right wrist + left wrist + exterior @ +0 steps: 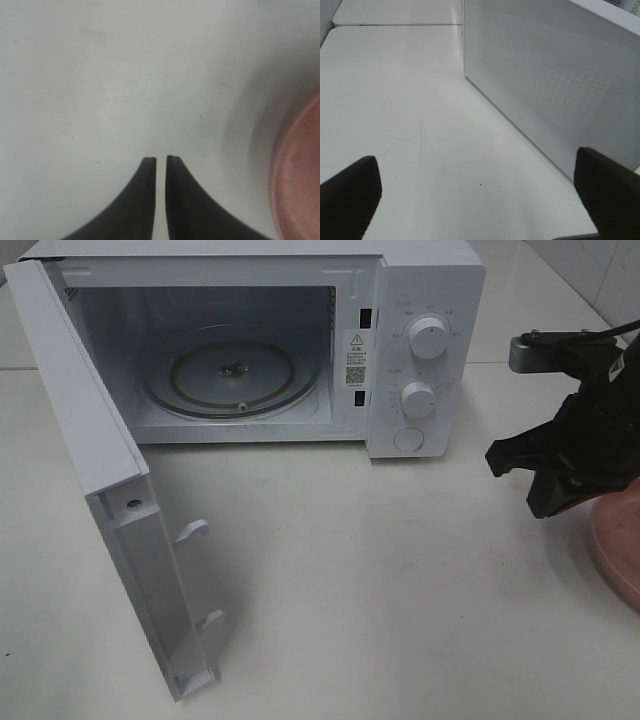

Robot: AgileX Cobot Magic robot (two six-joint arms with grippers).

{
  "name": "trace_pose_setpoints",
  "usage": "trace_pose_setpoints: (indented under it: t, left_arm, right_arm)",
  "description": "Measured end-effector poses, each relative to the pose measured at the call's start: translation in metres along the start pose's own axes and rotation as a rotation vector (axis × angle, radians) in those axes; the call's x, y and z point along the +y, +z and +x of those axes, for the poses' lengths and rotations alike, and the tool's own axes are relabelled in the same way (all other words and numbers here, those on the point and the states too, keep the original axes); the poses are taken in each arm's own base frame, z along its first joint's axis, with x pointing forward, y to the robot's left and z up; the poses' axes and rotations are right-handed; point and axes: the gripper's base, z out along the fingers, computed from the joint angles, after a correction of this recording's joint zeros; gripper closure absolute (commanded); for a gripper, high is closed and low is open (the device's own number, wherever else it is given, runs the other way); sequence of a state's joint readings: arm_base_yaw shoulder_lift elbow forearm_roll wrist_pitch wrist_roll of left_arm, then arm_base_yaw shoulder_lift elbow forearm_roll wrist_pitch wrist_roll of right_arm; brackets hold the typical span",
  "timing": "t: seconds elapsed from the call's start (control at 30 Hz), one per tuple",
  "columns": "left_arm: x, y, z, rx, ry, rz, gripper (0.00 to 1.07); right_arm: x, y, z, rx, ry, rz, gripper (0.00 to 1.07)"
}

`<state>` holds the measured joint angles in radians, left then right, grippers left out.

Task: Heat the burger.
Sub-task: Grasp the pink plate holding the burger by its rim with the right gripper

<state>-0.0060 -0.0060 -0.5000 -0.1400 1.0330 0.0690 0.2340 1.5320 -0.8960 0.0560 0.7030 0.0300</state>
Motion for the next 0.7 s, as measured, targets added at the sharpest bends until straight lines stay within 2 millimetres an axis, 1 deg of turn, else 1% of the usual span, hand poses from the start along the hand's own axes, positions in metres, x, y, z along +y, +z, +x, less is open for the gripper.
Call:
trace_pose_setpoints:
  t: [0.17,0.2,0.23,0.3,0.33,0.37,0.4,0.43,0.47,0.5,0.53,0.57,0.6,0.63,0.7]
  left_arm:
    - [0.0,0.0,0.0,0.0,0.0,0.0,0.07]
    - [0.0,0.0,0.0,0.0,0.0,0.0,0.07]
    - [0.0,0.0,0.0,0.0,0.0,0.0,0.07]
    - [0.0,0.0,0.0,0.0,0.0,0.0,0.07]
    - [0.0,0.0,0.0,0.0,0.0,0.0,0.07]
    - [0.0,0.0,0.0,0.0,0.0,0.0,0.07]
    - [0.0,0.0,0.0,0.0,0.0,0.0,0.07]
    - [0.0,0.0,0.0,0.0,0.0,0.0,0.07]
    - [0.0,0.0,0.0,0.0,0.0,0.0,0.07]
    - [0.0,0.0,0.0,0.0,0.0,0.0,0.07]
    - [0.0,0.0,0.0,0.0,0.0,0.0,0.07]
    - [0.0,0.0,0.0,0.0,0.0,0.0,0.07]
    - [0.0,0.0,0.0,0.0,0.0,0.0,0.07]
    - [0.0,0.0,0.0,0.0,0.0,0.0,0.07]
    - [0.0,0.0,0.0,0.0,0.0,0.0,0.07]
  right_arm:
    - [-0.004,-0.009,-0.002,0.053,-0.047,0.047,0.9]
    - [-0.004,-0.014,-0.004,0.067,-0.052,0.055,0.86]
    - [-0.004,-0.014,-0.004,0.067,-0.052,0.055,0.86]
    - [-0.004,-0.019,-0.006,0.079,-0.056,0.06,0.75]
    - [-0.004,-0.019,-0.006,0.079,-0.056,0.06,0.75]
    - [-0.004,-0.02,-0.007,0.079,-0.059,0.062,0.64]
    - [-0.004,-0.02,-0.007,0.079,-0.059,0.062,0.64]
    - [-0.005,-0.02,-0.007,0.08,-0.07,0.069,0.49]
    - [-0.005,-0.02,-0.007,0.08,-0.075,0.075,0.4]
    - [-0.005,-0.02,-0.007,0.08,-0.075,0.075,0.4]
    - [-0.007,-0.021,-0.008,0.08,-0.09,0.095,0.22]
    - [-0.007,-0.021,-0.008,0.08,-0.09,0.095,0.22]
    - [-0.009,-0.021,-0.008,0.079,-0.108,0.12,0.1]
    - [-0.011,-0.021,-0.008,0.083,-0.117,0.132,0.06]
    - [-0.012,-0.022,-0.007,0.092,-0.127,0.148,0.05]
